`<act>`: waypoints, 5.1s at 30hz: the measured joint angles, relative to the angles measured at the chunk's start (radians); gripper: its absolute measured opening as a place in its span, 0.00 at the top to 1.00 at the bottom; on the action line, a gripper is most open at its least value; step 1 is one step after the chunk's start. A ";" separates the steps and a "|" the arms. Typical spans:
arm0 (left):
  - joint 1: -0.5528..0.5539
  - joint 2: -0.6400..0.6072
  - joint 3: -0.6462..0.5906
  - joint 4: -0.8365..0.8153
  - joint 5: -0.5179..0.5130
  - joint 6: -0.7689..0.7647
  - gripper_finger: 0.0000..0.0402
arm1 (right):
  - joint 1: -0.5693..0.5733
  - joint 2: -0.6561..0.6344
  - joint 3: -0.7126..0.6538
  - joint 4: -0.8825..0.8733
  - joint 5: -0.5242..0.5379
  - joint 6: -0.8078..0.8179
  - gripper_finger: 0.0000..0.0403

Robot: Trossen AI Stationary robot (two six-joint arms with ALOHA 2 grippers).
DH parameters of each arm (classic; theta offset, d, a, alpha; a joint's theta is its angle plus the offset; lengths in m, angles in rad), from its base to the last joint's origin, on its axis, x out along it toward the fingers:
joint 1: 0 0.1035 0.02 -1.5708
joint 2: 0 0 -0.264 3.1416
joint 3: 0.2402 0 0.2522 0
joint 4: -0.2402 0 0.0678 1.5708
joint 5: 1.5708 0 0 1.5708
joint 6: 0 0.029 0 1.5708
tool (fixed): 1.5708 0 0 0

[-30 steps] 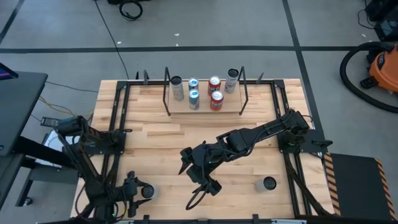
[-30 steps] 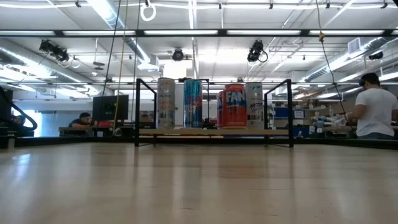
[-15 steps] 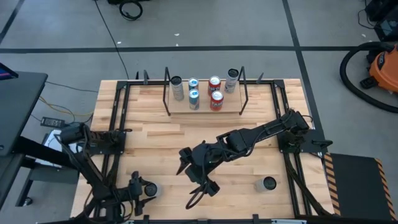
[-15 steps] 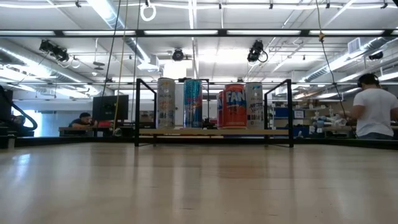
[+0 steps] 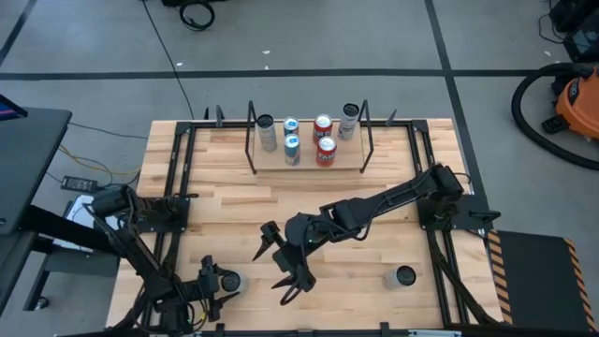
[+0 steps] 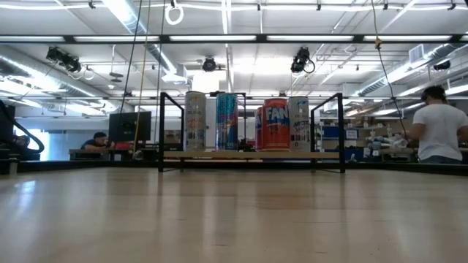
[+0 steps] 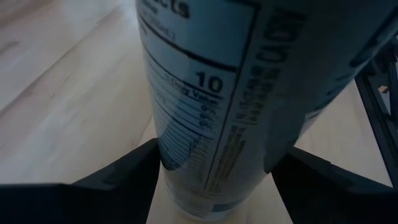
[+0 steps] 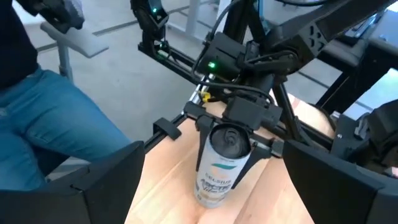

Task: Place canned beverage on shelf
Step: Put the white blue soda can aligned with the other white blue soda can

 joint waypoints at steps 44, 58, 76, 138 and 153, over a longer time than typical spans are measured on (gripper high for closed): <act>0.331 -0.056 -0.001 0.564 0.371 0.919 0.35 | -0.014 -0.001 -0.183 0.170 -0.198 0.072 0.03; 0.438 -0.074 0.000 0.705 0.625 1.108 0.35 | -0.011 -0.025 -0.182 0.125 -0.327 0.064 0.03; 0.516 -0.121 0.000 0.784 0.749 1.232 0.35 | 0.006 -0.037 -0.182 0.125 -0.300 0.087 0.03; 0.577 -0.119 0.002 0.852 0.818 1.268 0.29 | 0.127 -0.043 -0.182 0.127 0.118 0.240 0.34; 0.582 -0.119 0.002 0.856 0.819 1.268 0.29 | 0.128 -0.045 -0.182 0.119 0.135 0.233 0.34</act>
